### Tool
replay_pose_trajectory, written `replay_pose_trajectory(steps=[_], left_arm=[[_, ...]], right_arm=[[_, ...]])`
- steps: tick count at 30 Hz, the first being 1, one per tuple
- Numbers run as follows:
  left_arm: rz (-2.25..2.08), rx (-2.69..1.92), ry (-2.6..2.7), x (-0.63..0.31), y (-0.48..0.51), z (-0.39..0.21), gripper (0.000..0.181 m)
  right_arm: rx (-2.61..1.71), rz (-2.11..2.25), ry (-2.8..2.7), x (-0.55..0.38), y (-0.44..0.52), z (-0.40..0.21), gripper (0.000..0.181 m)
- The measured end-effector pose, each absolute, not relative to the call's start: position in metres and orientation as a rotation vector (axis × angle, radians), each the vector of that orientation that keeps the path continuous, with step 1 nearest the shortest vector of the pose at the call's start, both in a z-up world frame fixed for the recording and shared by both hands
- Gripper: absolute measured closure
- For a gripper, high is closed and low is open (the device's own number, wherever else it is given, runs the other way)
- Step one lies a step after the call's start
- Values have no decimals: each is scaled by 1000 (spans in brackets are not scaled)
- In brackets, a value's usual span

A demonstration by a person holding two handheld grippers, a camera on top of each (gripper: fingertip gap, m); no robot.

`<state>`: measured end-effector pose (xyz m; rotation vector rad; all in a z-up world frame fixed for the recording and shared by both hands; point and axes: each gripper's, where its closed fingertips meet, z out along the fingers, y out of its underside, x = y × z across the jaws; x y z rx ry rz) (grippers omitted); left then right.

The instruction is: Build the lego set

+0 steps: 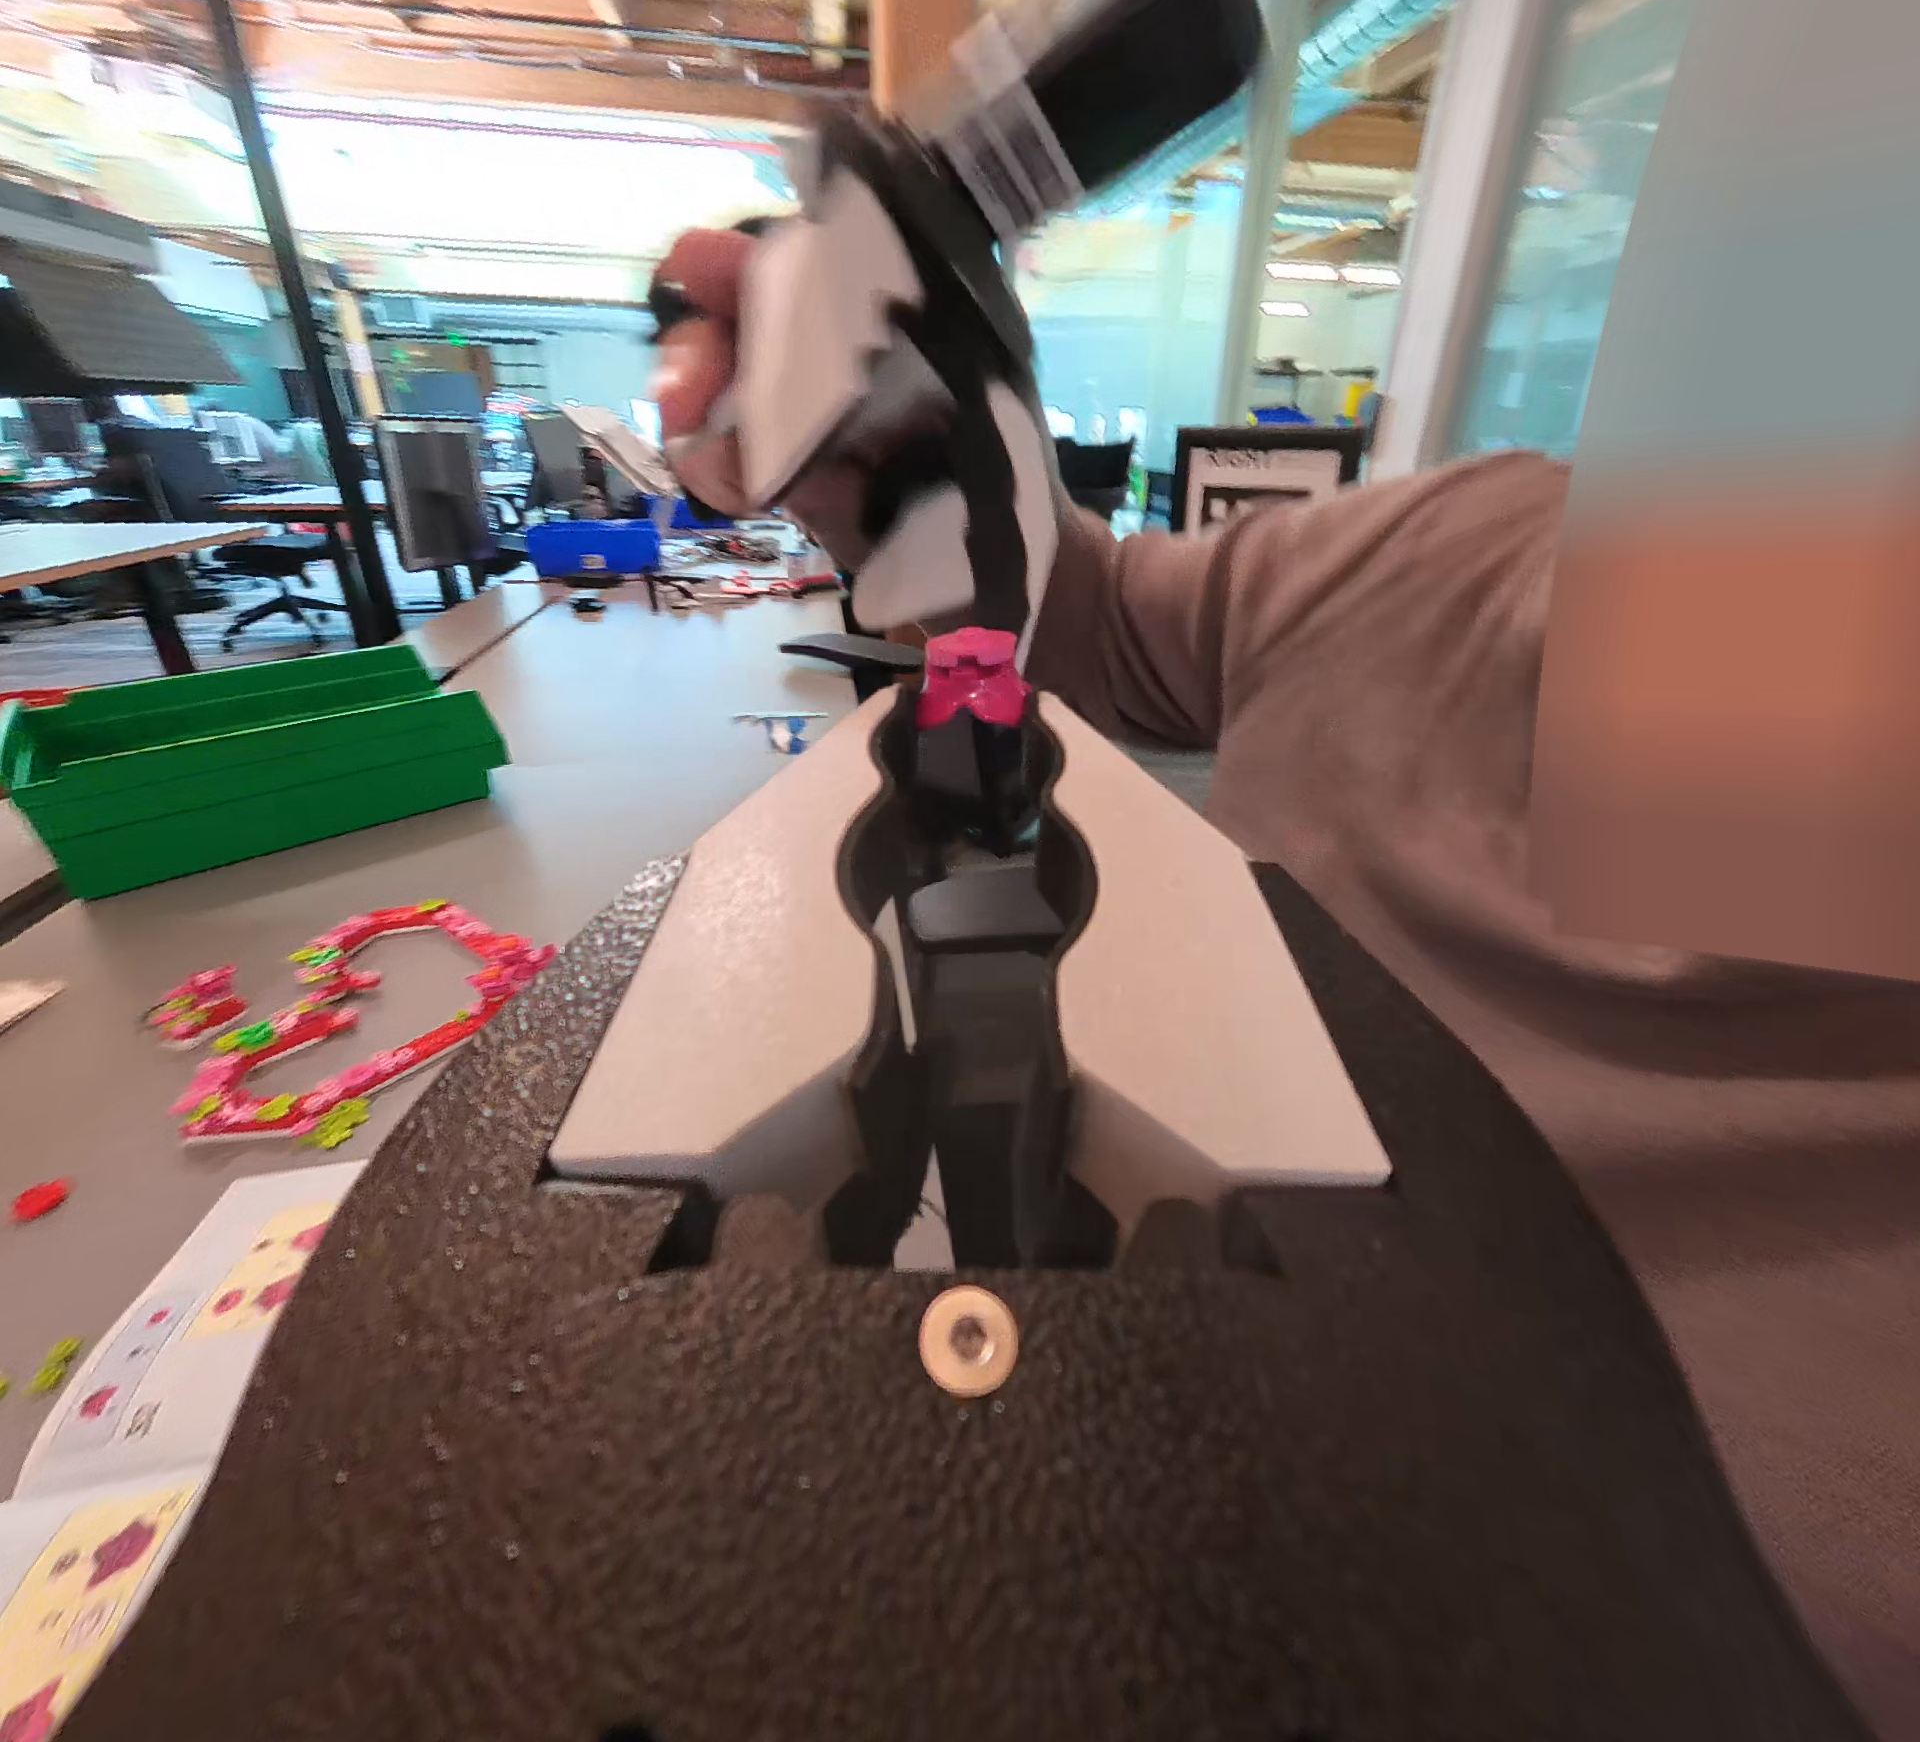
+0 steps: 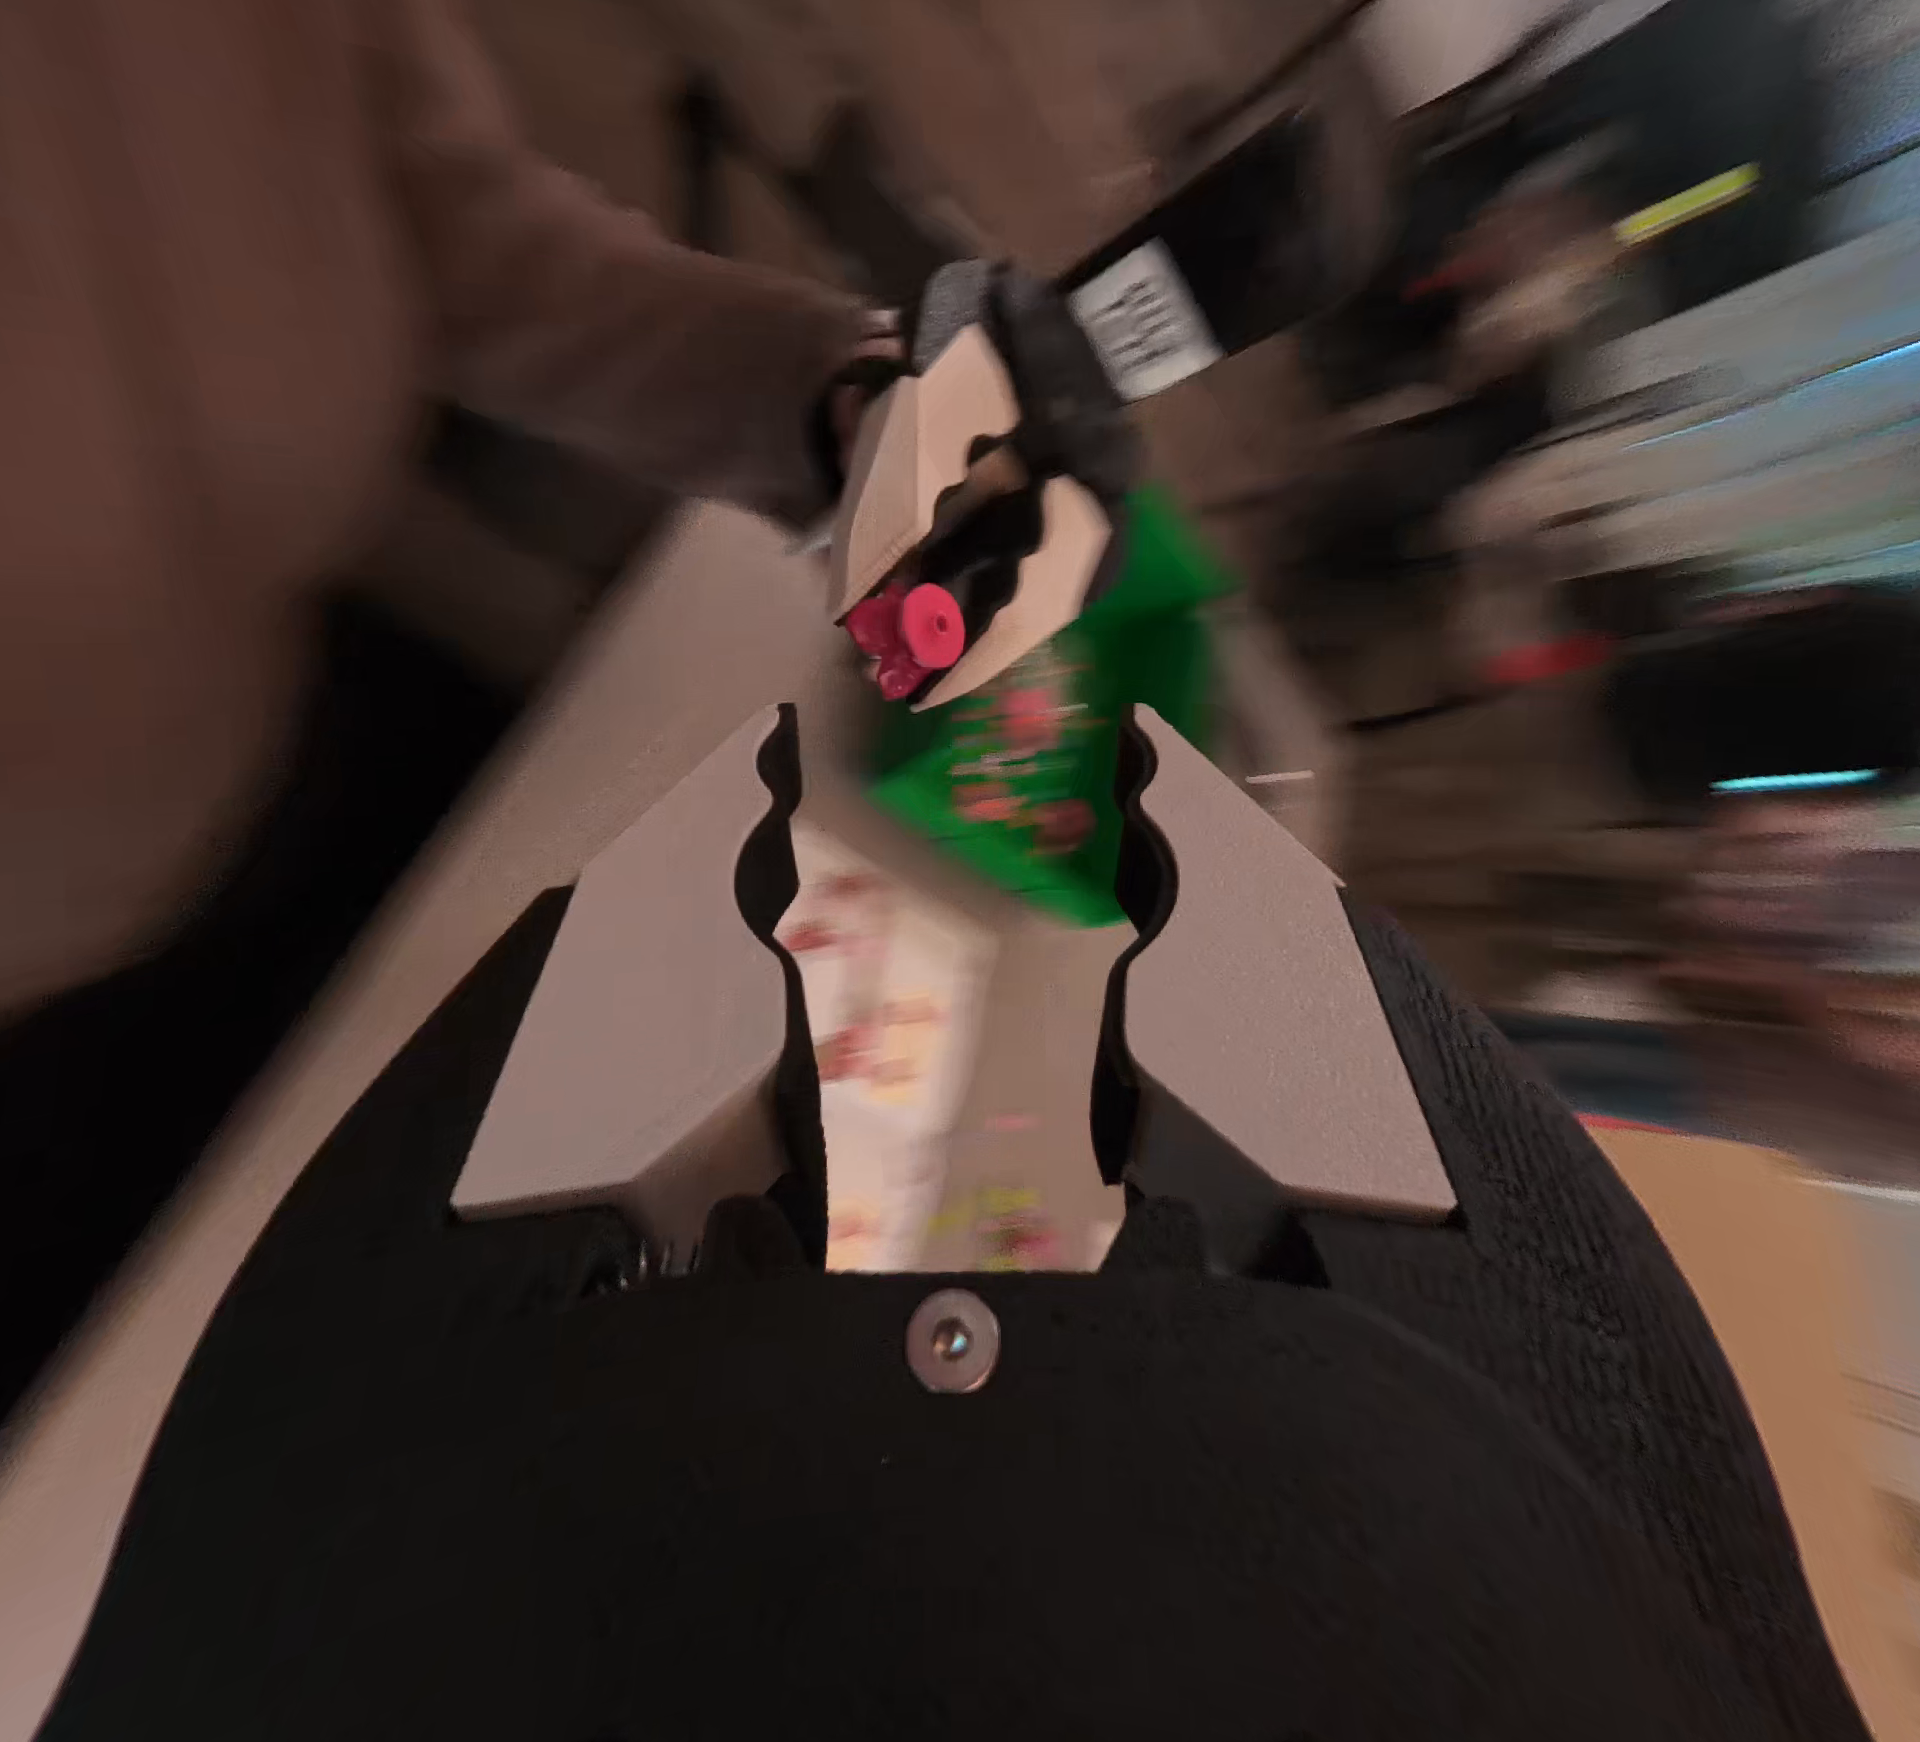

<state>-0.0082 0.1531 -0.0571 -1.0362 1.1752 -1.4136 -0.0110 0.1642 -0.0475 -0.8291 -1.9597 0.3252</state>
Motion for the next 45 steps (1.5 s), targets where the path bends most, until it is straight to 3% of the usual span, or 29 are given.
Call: replay_pose_trajectory(steps=[6,11,19,37,45], left_arm=[[-1456,-1032,1105,-18,162,-51,164],[-1469,-1028,1119,-14,159,-52,164],[-1487,-1018,1131,-11,159,-52,164],[-1497,-1050,1134,-4,160,-49,165],[-1288,-1045,1097,-3,170,-47,161]], right_arm=[[-480,-158,-1694,-26,164,-54,131],[-438,-254,-1622,-36,165,-50,134],[-387,-304,-1626,-39,166,-51,167],[-207,-560,-1572,-32,162,-49,171],[-361,-421,-1579,-26,170,-46,171]])
